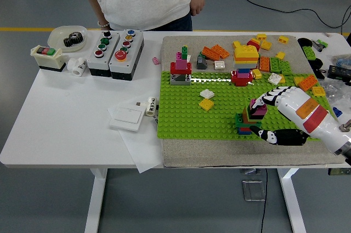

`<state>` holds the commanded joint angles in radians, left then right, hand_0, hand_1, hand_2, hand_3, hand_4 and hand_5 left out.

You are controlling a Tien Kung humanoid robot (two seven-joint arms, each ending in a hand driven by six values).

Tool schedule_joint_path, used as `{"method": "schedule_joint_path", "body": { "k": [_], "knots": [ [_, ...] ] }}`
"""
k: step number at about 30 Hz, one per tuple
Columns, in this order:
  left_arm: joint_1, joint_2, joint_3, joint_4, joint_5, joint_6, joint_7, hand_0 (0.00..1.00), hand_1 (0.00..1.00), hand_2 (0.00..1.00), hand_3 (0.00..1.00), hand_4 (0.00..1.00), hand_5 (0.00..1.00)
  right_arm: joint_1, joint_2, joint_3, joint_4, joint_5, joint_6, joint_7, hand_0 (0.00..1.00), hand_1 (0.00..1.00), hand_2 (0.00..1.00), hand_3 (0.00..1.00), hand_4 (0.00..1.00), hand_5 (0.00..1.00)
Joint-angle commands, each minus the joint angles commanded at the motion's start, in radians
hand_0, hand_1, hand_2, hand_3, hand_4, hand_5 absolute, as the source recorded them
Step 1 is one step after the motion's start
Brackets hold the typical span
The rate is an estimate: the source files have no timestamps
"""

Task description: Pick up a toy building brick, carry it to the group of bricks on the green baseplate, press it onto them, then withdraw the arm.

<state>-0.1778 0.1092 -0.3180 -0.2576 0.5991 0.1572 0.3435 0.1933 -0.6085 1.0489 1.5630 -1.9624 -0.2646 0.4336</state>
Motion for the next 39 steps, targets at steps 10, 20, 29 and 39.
{"method": "schedule_joint_path", "body": {
  "k": [10, 20, 29, 39],
  "knots": [
    [-0.002, 0.0, 0.003, 0.0, -0.007, 0.002, -0.003, 0.498, 0.571, 0.651, 0.604, 0.643, 0.712, 0.013, -0.003, 0.004, 0.007, 0.013, -0.008, 0.003, 0.539, 0.52, 0.562, 0.535, 0.732, 0.379],
    [-0.003, 0.0, 0.004, 0.001, -0.008, 0.003, -0.004, 0.499, 0.569, 0.651, 0.603, 0.644, 0.713, 0.032, 0.004, -0.018, -0.009, 0.021, -0.002, -0.001, 0.541, 0.521, 0.564, 0.535, 0.731, 0.377],
    [-0.004, 0.001, 0.005, 0.0, -0.008, 0.003, -0.003, 0.498, 0.569, 0.651, 0.603, 0.643, 0.71, 0.038, 0.006, -0.023, -0.018, 0.027, -0.002, -0.001, 0.541, 0.521, 0.563, 0.535, 0.73, 0.376],
    [-0.006, 0.001, 0.007, 0.0, -0.01, 0.003, -0.004, 0.499, 0.57, 0.65, 0.602, 0.644, 0.712, 0.038, 0.009, -0.025, -0.028, 0.027, -0.001, -0.001, 0.541, 0.52, 0.564, 0.534, 0.731, 0.375]
  ]
}}
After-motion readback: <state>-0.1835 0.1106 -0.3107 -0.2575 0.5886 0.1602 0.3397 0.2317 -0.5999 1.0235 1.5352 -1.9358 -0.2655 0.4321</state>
